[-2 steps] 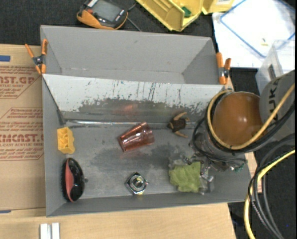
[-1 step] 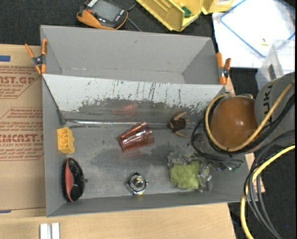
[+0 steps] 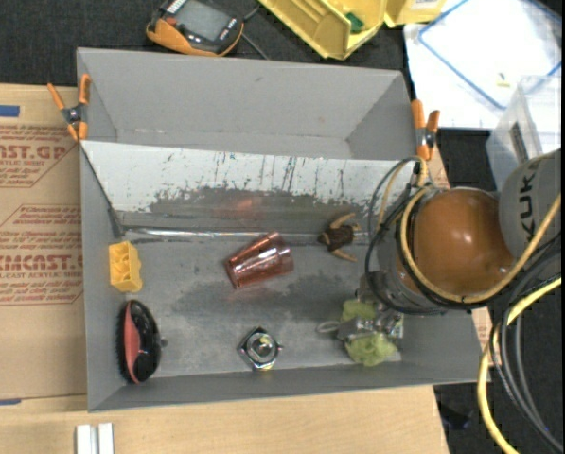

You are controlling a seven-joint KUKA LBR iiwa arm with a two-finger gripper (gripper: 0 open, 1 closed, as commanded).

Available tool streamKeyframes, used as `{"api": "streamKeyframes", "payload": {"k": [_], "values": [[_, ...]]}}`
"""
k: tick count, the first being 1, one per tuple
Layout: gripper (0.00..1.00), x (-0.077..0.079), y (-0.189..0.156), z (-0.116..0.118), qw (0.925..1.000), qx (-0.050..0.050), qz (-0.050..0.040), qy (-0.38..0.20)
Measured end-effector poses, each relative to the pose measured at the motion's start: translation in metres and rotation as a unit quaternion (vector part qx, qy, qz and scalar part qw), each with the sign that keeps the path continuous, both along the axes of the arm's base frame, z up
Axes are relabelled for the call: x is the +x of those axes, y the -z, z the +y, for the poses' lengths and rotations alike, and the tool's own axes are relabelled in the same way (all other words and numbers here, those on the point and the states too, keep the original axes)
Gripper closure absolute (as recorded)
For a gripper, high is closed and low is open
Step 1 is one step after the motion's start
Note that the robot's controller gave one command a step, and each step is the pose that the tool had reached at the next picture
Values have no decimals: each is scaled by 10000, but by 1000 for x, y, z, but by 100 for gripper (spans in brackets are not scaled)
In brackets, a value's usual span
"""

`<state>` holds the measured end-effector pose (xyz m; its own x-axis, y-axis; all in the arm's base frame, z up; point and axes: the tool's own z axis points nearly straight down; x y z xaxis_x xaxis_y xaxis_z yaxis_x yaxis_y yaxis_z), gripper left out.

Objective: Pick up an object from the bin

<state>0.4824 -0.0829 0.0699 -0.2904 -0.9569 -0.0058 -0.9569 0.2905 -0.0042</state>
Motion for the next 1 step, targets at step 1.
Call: {"api": "streamKeyframes", "payload": {"k": [1], "values": [[100,0,0,0,10000,0,4,2]]}}
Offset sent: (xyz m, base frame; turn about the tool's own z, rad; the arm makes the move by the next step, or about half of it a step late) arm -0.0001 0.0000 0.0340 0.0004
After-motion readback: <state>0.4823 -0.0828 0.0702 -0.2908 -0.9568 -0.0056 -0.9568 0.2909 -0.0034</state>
